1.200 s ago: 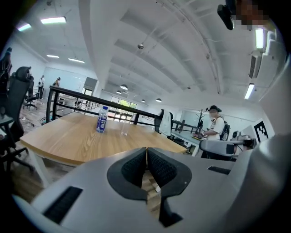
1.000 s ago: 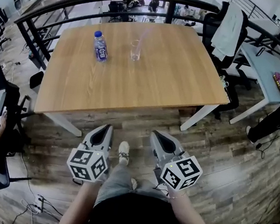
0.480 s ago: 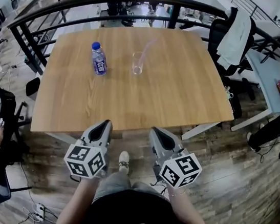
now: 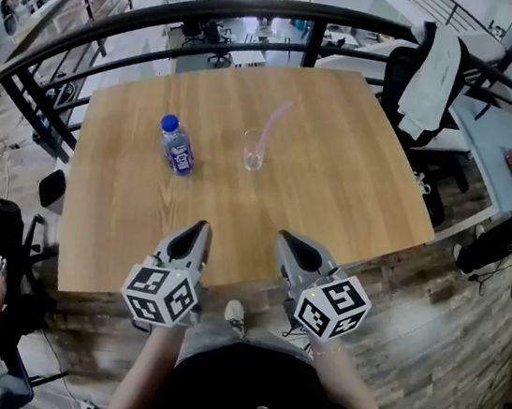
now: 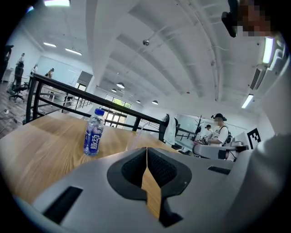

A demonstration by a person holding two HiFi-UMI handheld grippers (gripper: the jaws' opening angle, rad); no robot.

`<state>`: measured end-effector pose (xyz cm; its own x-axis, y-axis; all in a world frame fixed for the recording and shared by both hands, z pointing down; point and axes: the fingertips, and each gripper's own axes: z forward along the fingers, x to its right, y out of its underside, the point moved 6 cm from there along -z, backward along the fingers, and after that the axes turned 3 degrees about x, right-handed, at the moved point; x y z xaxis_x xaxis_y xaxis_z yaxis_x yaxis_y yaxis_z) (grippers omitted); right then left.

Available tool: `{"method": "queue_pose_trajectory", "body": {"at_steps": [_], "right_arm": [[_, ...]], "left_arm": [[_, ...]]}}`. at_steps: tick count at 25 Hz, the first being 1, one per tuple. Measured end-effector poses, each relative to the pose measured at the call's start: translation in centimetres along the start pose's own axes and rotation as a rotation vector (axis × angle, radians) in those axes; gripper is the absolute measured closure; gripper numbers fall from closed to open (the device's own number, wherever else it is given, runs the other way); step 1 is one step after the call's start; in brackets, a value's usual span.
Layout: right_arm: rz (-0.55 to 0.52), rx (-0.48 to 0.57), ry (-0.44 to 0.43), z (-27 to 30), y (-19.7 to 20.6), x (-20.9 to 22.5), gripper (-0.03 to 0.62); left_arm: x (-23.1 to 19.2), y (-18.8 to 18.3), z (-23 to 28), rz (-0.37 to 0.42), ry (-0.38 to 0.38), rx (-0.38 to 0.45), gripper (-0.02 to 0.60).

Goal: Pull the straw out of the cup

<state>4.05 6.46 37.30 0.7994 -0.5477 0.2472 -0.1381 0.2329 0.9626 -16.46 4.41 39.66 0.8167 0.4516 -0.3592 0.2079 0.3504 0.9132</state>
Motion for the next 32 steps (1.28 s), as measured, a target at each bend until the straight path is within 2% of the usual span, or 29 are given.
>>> {"method": "queue_pose_trajectory", "body": {"at_steps": [5, 15, 23, 32], "right_arm": [[-0.013, 0.007, 0.019, 2.7, -0.4, 0.8, 0.595], [-0.007, -0.013, 0.029, 4.9, -0.6, 1.4, 0.595], [0.007, -0.038, -0.004, 6.4, -0.4, 2.4, 0.595], [0.02, -0.074, -0.049, 9.5, -1.5, 5.8, 0.595]], "left_arm": [[-1.6, -0.8, 2.5, 0.003, 0.036, -0.016, 0.56], [-3.0, -0.8, 3.9, -0.024, 0.054, -0.044, 0.56], [-3.4, -0.3, 5.3, -0.049, 0.037, -0.071, 0.56], [-3.7, -1.7, 9.4, -0.046, 0.037, -0.081, 0.56]]}}
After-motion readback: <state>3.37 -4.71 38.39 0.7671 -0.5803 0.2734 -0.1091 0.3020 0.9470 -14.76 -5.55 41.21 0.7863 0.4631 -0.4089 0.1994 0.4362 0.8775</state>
